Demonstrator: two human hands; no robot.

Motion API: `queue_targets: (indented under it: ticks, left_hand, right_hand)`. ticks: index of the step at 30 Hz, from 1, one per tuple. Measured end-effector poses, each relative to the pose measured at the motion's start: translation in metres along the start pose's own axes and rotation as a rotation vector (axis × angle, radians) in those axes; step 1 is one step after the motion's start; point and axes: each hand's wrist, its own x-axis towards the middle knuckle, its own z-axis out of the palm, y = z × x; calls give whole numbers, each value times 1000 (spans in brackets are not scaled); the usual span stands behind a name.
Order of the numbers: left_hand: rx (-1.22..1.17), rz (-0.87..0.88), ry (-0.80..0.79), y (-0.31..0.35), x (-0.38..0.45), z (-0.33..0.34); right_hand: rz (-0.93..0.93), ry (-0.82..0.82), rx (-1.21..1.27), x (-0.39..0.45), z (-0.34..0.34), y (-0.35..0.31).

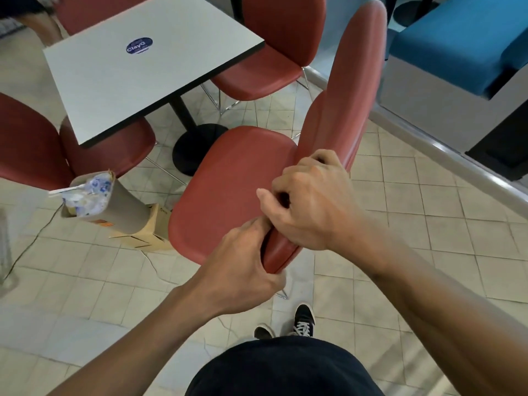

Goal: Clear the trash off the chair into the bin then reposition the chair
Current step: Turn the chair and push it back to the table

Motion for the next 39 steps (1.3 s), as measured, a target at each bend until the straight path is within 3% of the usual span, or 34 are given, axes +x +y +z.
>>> queue_targets:
  ticks: [7, 13, 20, 27, 39]
  left_hand:
    - [-7, -76, -5, 3, -6, 1]
    - [-138, -146, 107, 22, -6, 10]
    - [80, -309, 418, 67, 12, 32]
    - [424, -541, 798, 84, 35, 59]
    - [489, -393, 926, 60, 29, 56]
  right_hand:
    - [-30, -17, 11, -4, 2, -4]
    - [-147, -59, 77, 2, -3, 8]
    - [-393, -134, 195, 39, -13, 90]
    - [-511, -206, 13, 99, -14, 157]
    - [-456, -98, -8, 87, -6, 146]
